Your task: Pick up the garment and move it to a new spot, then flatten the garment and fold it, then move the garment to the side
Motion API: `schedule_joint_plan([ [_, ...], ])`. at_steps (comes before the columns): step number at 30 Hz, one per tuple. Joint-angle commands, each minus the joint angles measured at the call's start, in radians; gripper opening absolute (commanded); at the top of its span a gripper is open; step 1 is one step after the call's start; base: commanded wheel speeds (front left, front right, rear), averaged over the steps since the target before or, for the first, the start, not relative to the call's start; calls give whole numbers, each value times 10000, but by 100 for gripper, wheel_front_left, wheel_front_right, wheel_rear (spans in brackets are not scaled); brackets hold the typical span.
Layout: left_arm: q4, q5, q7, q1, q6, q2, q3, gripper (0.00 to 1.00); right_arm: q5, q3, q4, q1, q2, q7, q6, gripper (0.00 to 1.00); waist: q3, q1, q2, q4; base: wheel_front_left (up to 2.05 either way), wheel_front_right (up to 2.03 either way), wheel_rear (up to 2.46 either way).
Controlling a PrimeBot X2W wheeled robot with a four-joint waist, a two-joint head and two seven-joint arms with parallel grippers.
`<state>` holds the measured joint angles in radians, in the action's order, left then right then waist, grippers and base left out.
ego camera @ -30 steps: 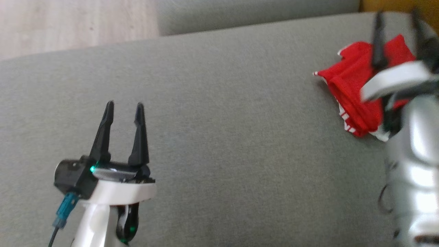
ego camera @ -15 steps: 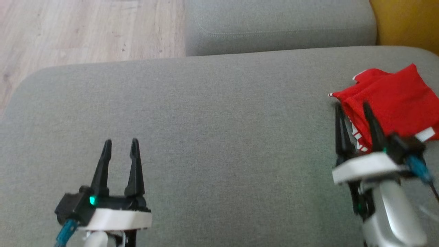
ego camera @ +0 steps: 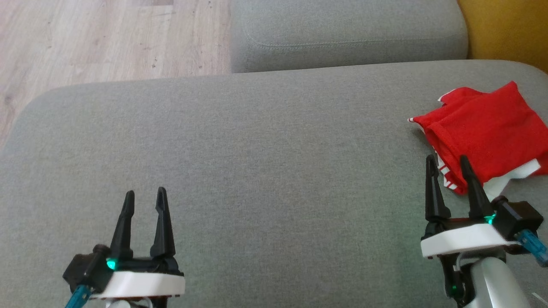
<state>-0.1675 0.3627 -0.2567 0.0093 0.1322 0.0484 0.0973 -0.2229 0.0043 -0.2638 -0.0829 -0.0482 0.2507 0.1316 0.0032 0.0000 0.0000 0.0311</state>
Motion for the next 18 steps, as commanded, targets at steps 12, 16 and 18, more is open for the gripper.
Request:
schedule_joint_plan([
  [12,405,60,-51,-321,-17,19,-571,100,-251,310,336,-338,-21,110,-9,100,2,0,0,-99,0,0,0],
  [16,429,102,-51,-334,-16,19,-677,100,-101,379,337,-371,-21,110,-9,100,11,0,0,-98,0,0,0],
  [18,313,202,-51,-310,-24,18,-732,100,-134,395,323,-380,-20,110,-9,100,13,0,0,-103,0,0,0],
])
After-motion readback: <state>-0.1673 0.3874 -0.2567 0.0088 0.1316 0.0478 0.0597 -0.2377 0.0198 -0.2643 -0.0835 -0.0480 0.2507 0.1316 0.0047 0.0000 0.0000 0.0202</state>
